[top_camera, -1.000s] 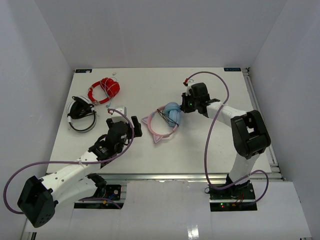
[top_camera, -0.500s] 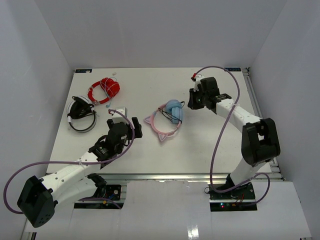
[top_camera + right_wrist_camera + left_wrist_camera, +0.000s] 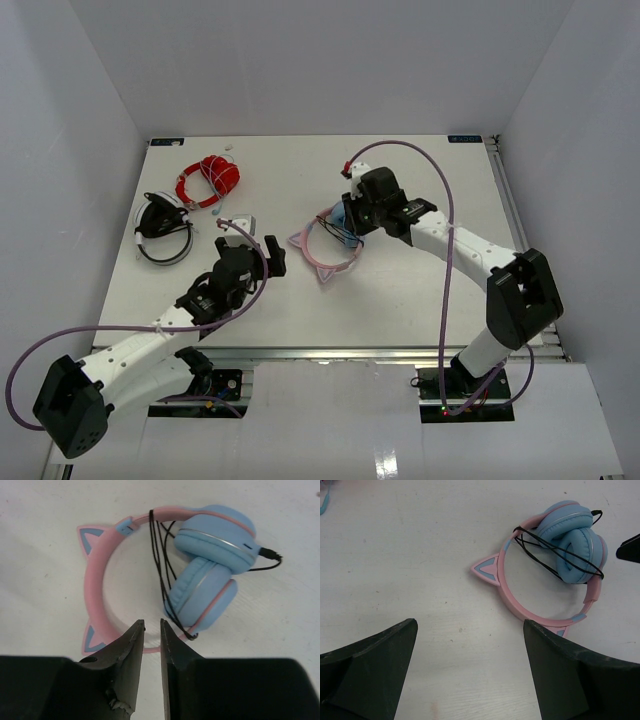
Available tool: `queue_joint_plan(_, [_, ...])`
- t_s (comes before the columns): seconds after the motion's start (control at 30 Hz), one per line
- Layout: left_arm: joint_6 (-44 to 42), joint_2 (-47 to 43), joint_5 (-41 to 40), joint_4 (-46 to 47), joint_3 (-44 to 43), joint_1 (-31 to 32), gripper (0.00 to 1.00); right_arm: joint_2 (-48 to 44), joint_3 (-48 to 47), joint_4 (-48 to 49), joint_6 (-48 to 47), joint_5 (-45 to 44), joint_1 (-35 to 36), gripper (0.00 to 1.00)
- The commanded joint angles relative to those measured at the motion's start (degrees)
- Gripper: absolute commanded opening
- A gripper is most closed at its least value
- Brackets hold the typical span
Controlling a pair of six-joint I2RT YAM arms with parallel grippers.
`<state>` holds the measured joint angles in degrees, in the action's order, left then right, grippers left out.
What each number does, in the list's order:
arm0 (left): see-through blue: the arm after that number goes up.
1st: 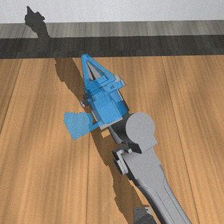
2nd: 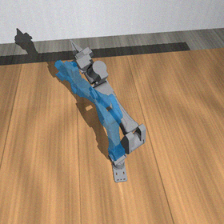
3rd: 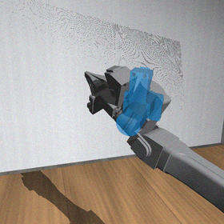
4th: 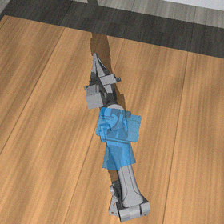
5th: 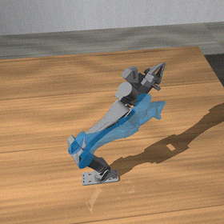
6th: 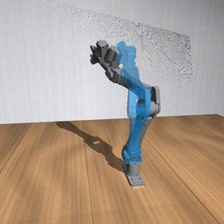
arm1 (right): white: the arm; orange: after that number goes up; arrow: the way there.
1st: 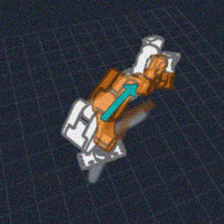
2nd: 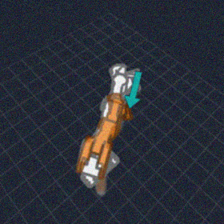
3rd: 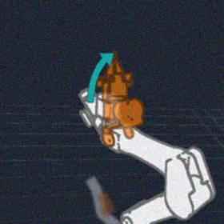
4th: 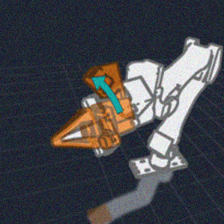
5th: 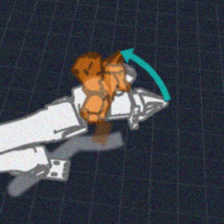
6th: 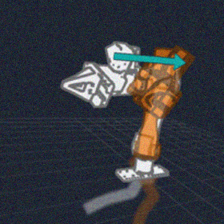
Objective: Wrap the headphones
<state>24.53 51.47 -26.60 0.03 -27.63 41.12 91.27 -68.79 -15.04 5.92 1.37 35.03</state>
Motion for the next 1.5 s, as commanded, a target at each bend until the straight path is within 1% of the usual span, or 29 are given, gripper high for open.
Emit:
queue_joint_plan(0.0, [-0.6,-1.8,0.4,1.5,0.5,0.5,0.98,0.7,0.2,1.3,1.7,-11.5,1.6,0.50])
queue_joint_plan(0.17, [-0.7,-2.5,0.6,1.5,0.4,0.6,0.98,0.1,1.9,1.7,3.0,-16.3,3.1,0.70])
queue_joint_plan(0.23, [-0.6,-2.9,0.5,1.5,0.5,0.6,0.98,-0.1,2.1,1.7,3.4,-19.0,4.0,0.76])
queue_joint_plan(0.37, [-0.8,-3.3,0.2,1.5,0.8,0.8,0.98,1.8,1.2,2.0,3.6,-19.7,5.7,0.83])
queue_joint_plan(0.47, [-0.8,-3.3,0.1,1.5,0.7,0.9,0.98,3.7,0.3,2.5,3.8,-19.8,6.4,0.86])
queue_joint_plan(0.57, [-0.9,-3.2,0.0,1.5,0.7,0.9,0.98,6.0,-0.9,3.7,5.1,-20.7,6.5,0.87])
queue_joint_plan(0.67, [-0.9,-3.3,-0.1,1.5,0.7,1.0,0.98,8.9,-2.2,3.5,7.0,-23.8,6.5,0.87])
queue_joint_plan(0.73, [-0.9,-3.6,-0.3,1.5,0.7,1.2,0.98,9.9,-2.1,3.6,7.3,-23.2,6.6,0.87])
queue_joint_plan(0.83, [-1.0,-3.8,-0.3,1.5,0.7,1.3,0.98,10.8,-1.1,4.0,7.3,-25.8,7.4,0.88])
queue_joint_plan(1.03, [-1.0,-3.9,-0.6,1.2,0.7,1.5,0.98,12.5,-1.3,4.9,7.4,-27.0,7.4,0.87])
queue_joint_plan(1.2, [-1.0,-4.4,-1.0,1.2,0.9,1.7,0.98,13.6,-1.3,4.9,6.0,-31.2,7.1,0.83])
queue_joint_plan(1.37, [-1.0,-4.3,-1.1,1.2,0.9,1.7,0.98,13.8,0.2,6.4,4.9,-30.6,6.2,0.76])
queue_joint_plan(1.47, [-1.0,-4.6,-1.4,1.2,1.0,1.9,0.98,13.9,1.1,7.7,4.4,-31.1,5.7,0.68])
